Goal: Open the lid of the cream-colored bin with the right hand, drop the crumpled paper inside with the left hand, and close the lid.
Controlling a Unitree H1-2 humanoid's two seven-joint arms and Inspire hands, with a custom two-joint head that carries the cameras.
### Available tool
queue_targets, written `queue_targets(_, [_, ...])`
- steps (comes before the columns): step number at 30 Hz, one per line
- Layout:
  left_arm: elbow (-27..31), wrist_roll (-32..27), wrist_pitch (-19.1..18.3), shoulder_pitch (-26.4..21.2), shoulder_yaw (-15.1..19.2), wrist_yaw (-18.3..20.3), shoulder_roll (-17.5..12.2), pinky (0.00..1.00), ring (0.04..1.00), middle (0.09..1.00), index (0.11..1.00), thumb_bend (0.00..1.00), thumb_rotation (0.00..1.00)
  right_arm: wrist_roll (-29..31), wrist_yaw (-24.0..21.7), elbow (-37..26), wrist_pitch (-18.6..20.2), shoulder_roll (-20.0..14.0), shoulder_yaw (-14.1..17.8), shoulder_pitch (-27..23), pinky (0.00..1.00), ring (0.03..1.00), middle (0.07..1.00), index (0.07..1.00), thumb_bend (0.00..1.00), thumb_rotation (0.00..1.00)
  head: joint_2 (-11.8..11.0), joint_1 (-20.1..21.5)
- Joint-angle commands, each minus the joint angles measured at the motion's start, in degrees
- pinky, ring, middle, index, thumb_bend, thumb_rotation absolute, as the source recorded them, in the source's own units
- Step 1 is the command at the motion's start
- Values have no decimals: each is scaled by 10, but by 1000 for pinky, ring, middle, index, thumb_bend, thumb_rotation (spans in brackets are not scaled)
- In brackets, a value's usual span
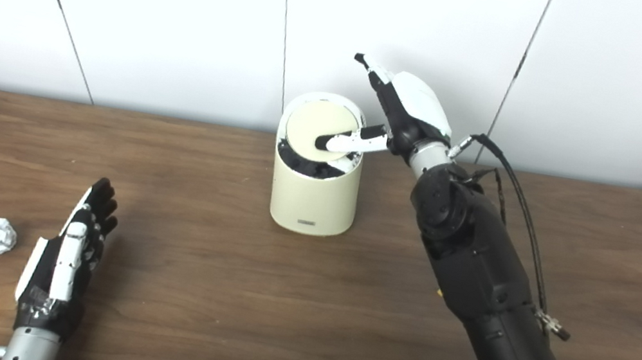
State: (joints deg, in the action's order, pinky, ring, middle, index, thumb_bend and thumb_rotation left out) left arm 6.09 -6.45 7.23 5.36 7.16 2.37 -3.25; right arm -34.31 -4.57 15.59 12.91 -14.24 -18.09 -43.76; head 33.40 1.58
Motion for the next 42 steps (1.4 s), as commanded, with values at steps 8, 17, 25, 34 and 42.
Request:
queue_targets(8, [-24, -3, 9, 8, -7, 1, 8, 1000, 1000, 999, 997, 355, 989, -20, 8, -2, -24, -12, 1, -28, 884, 952, 943, 932, 726, 312, 1, 2])
queue_targets(17, [-25, 1, 11, 7, -8, -2, 9, 1000, 1000, 1000, 999, 363, 987, -41, -5, -7, -16, -24, -16, -23, 898, 971, 966, 943, 831, 156, 2, 2])
queue_targets(25, [-28, -1, 14, 7, -7, -1, 10, 1000, 1000, 999, 996, 364, 971, -36, -2, -7, -19, -23, -14, -18, 888, 968, 968, 937, 851, 162, 3, 2])
queue_targets(34, [-32, 8, 22, 6, -11, -1, 9, 1000, 991, 991, 984, 357, 925, -36, 7, -11, -32, -19, -15, -12, 927, 966, 957, 933, 767, 347, 2, 1])
queue_targets(42, [-38, 17, 13, 6, -16, -1, 10, 1000, 982, 974, 962, 443, 721, -38, 14, -19, -44, -15, -12, -5, 962, 969, 955, 929, 753, 505, -2, 0])
